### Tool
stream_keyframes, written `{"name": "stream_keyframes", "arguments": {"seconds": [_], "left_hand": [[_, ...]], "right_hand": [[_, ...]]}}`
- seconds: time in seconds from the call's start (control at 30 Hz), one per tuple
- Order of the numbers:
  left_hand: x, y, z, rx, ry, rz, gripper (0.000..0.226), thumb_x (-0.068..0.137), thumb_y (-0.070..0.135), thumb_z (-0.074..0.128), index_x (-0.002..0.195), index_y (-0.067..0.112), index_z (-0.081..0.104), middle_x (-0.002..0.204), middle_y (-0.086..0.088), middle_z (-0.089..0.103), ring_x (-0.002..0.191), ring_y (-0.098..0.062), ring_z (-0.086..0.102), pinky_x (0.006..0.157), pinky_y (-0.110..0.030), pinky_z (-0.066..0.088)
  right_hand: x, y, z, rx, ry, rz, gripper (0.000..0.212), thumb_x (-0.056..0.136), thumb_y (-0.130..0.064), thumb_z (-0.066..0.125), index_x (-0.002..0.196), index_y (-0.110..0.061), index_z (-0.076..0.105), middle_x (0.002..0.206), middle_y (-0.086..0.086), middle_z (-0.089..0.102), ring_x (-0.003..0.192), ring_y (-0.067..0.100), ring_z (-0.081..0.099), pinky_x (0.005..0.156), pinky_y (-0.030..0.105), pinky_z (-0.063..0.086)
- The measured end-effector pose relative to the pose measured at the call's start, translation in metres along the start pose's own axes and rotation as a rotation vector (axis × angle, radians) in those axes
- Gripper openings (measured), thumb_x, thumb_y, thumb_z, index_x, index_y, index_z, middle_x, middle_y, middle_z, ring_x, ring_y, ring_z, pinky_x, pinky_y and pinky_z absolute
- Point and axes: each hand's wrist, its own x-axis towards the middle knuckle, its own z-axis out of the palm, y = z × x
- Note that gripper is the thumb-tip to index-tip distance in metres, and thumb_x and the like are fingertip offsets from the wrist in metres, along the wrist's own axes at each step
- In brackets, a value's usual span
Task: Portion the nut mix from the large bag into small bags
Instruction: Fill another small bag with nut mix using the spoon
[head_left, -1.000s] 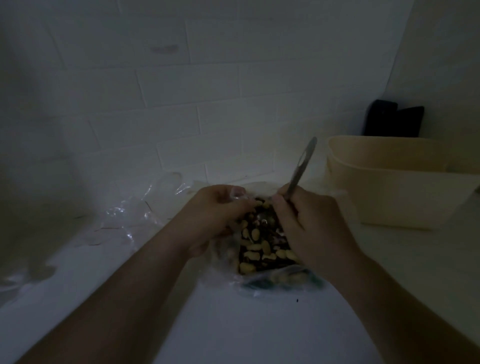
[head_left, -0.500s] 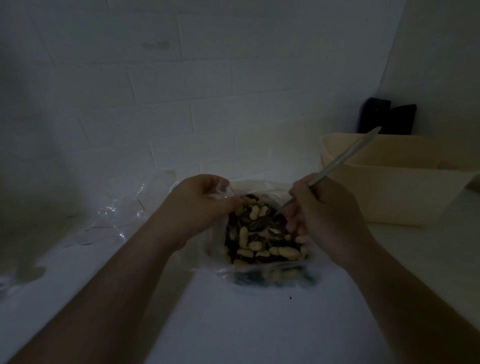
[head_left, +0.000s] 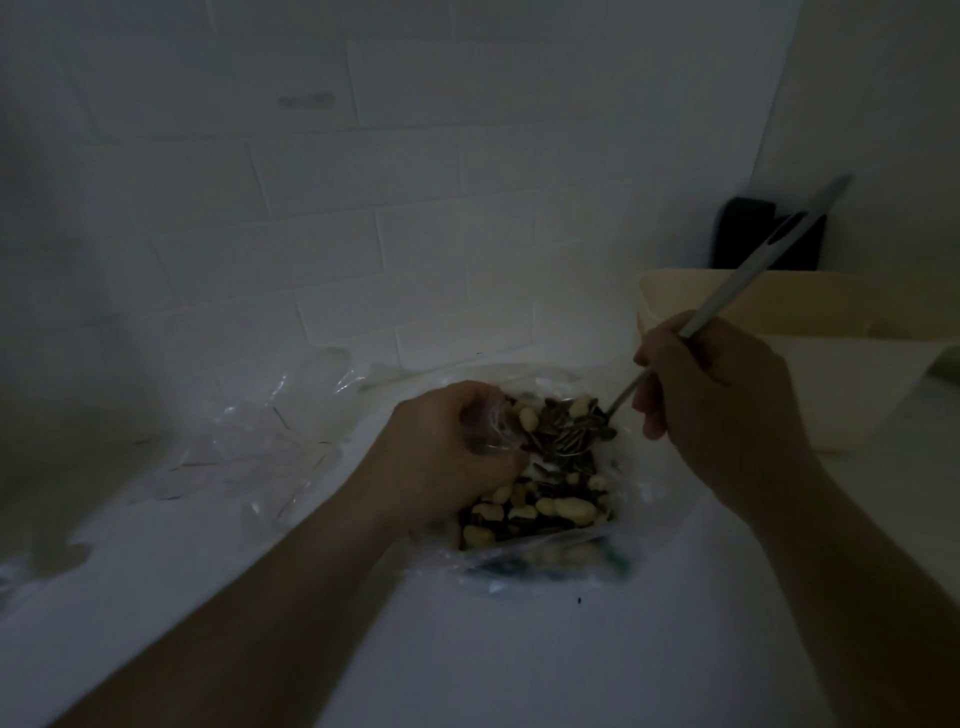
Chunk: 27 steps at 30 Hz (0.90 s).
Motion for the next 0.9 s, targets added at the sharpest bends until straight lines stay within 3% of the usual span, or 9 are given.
{"name": "stream_keyframes", "arguments": {"seconds": [0.27,0.43,0.53,0.67,0.8,0.9], "left_hand": [[0.004,0.001,0.012,-0.034,0.007,-0.009,0.041,0.075,0.041,0.089,0.111,0.037,0.07,0.095,0.024,0.071,0.089,0.018,0.061,0.072,0.0,0.044],[0.008,-0.003,0.015,-0.106,0.03,-0.077,0.05,0.07,0.046,0.092,0.115,0.036,0.071,0.102,0.021,0.074,0.093,0.009,0.067,0.082,-0.011,0.051],[0.008,-0.006,0.016,-0.159,0.039,-0.091,0.051,0.069,0.049,0.092,0.114,0.035,0.072,0.101,0.021,0.075,0.09,0.011,0.068,0.082,-0.011,0.053],[0.01,-0.007,0.016,-0.171,0.036,-0.075,0.062,0.067,0.056,0.092,0.121,0.037,0.067,0.105,0.02,0.074,0.092,0.011,0.068,0.086,-0.016,0.055],[0.01,-0.007,0.019,-0.137,0.012,-0.035,0.068,0.065,0.054,0.093,0.125,0.039,0.065,0.106,0.023,0.072,0.094,0.011,0.066,0.082,-0.009,0.05],[0.009,-0.007,0.018,-0.102,0.017,0.02,0.07,0.066,0.048,0.093,0.129,0.039,0.063,0.109,0.023,0.07,0.097,0.01,0.064,0.081,-0.005,0.047]], "right_hand": [[0.005,-0.015,0.004,-0.071,-0.037,-0.125,0.028,0.106,-0.024,0.051,0.081,-0.023,0.063,0.061,-0.007,0.067,0.047,0.008,0.062,0.049,0.015,0.046],[0.012,-0.025,0.009,-0.225,-0.082,-0.226,0.028,0.104,-0.029,0.051,0.083,-0.015,0.064,0.06,-0.001,0.066,0.053,0.014,0.064,0.06,0.038,0.055],[0.02,-0.031,0.01,-0.244,-0.122,-0.272,0.027,0.104,-0.03,0.052,0.084,-0.016,0.064,0.063,0.001,0.066,0.054,0.016,0.064,0.06,0.042,0.054],[0.027,-0.039,0.009,-0.259,-0.154,-0.256,0.026,0.105,-0.028,0.052,0.085,-0.017,0.064,0.064,-0.001,0.066,0.055,0.011,0.064,0.06,0.034,0.054],[0.029,-0.046,0.013,-0.186,-0.217,-0.191,0.024,0.106,-0.025,0.053,0.087,-0.018,0.065,0.066,-0.001,0.067,0.053,0.007,0.064,0.05,0.015,0.048],[0.027,-0.05,0.016,-0.182,-0.249,-0.193,0.022,0.106,-0.025,0.053,0.088,-0.019,0.065,0.066,0.0,0.066,0.053,0.01,0.064,0.05,0.014,0.048]]}}
